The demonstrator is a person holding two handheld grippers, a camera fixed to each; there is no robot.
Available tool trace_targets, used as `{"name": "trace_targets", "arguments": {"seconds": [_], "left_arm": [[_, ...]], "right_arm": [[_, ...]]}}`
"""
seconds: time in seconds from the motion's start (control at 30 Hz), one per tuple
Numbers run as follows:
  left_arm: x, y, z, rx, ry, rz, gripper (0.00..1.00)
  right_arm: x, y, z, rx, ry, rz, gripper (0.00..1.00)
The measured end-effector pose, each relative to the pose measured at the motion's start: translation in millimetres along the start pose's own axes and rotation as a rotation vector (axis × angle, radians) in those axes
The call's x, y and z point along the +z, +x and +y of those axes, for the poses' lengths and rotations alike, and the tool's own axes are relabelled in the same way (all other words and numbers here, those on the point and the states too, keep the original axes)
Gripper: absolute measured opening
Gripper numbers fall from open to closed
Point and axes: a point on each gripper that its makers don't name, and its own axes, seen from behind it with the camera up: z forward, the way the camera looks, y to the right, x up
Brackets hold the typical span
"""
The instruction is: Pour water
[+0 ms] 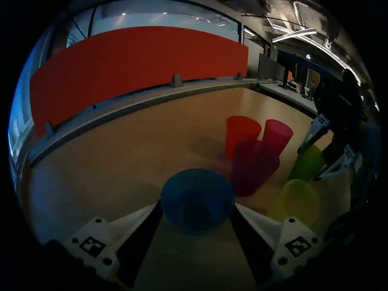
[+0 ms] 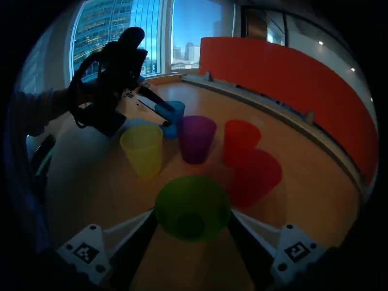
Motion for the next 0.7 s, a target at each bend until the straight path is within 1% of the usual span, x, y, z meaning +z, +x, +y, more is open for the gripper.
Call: {"name": "trace_targets", "arguments": {"seconds": [0.13,0.33,0.47,0.7], "left_arm": [[1.3,-0.4,0.3,0.008,0.0,-0.003,0.94],[3.4,-0.2,2.3,0.004,-0.001,0.0,0.85],[3.1,-0.7,2.4,-0.004,-0.003,0.001,0.85],[2.5,-0.6,2.6,-0.003,-0.002,0.004,0.85]], "right_arm": [[0.8,0.2,0.4,0.002,0.002,0.0,0.99],[0.6,0.8,0.6,-0.002,0.002,0.0,0.99],[0.2,0.9,-0.1,-0.003,0.002,-0.002,0.99],[0.8,0.4,3.1,-0.013,-0.009,-0.005,0.99]]}}
